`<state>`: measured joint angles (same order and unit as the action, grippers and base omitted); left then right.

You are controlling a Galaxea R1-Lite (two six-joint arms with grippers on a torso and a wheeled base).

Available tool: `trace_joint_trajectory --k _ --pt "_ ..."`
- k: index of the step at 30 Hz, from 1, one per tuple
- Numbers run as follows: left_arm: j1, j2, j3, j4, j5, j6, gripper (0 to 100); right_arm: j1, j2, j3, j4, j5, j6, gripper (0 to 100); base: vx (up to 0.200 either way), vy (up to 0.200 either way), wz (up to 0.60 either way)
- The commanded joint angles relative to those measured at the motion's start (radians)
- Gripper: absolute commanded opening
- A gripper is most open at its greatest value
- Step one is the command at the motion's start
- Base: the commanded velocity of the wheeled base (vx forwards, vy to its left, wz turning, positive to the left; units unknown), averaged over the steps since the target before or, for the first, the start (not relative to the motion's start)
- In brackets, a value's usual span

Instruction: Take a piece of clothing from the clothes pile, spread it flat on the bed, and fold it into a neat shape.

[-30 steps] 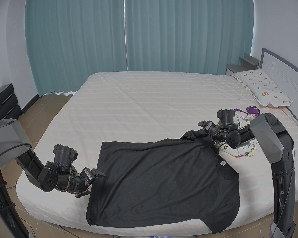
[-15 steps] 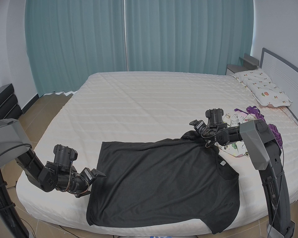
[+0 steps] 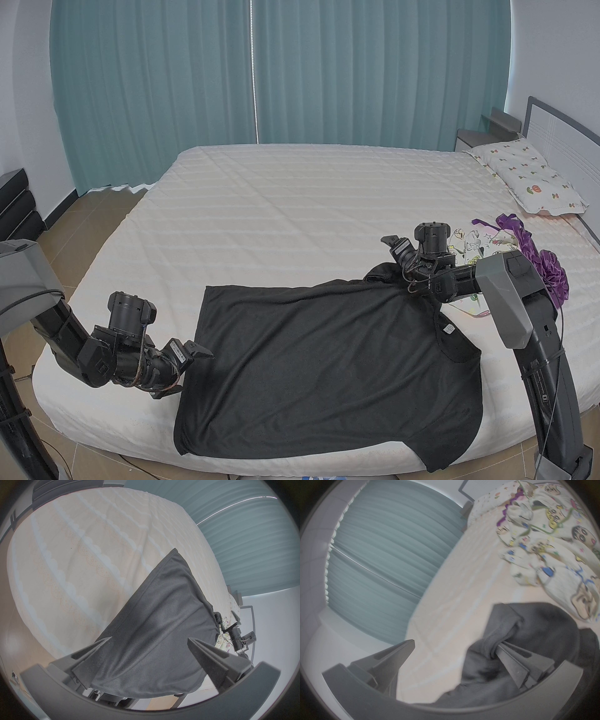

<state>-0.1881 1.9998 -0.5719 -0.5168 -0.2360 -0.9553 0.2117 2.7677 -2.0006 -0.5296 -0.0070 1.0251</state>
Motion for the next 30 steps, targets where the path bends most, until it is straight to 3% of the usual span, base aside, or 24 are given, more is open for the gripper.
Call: trace_joint_trajectory --k 1,10,17,20,24,30 --pt "-0.001 0.002 0.006 -0.002 -0.002 0.000 100 0.003 -0.017 0.001 -0.125 0.025 0.035 100 0.000 0.000 0.00" --pt "-0.001 0.002 0.006 0.000 -0.002 0.000 100 0.006 -0.057 0.001 -0.145 0.039 0.041 100 0.000 0.000 0.00" --pt "-0.001 0.004 0.006 -0.002 -0.002 0.000 100 0.011 -0.011 0.001 -0.061 0.013 -0.080 100 0.000 0.000 0.00" --pt "-0.001 0.004 0.006 -0.002 -0.002 0.000 100 0.015 -0.022 0.001 -0.084 0.002 -0.069 100 0.000 0.000 0.00" --pt "-0.001 0.002 0.006 -0.002 -0.002 0.000 100 0.038 -0.082 0.001 -0.133 -0.004 0.030 100 0.000 0.000 0.00" --pt "-0.001 0.002 0.006 -0.002 -0.002 0.000 100 0.043 -0.118 0.001 -0.133 -0.008 0.035 100 0.000 0.000 0.00"
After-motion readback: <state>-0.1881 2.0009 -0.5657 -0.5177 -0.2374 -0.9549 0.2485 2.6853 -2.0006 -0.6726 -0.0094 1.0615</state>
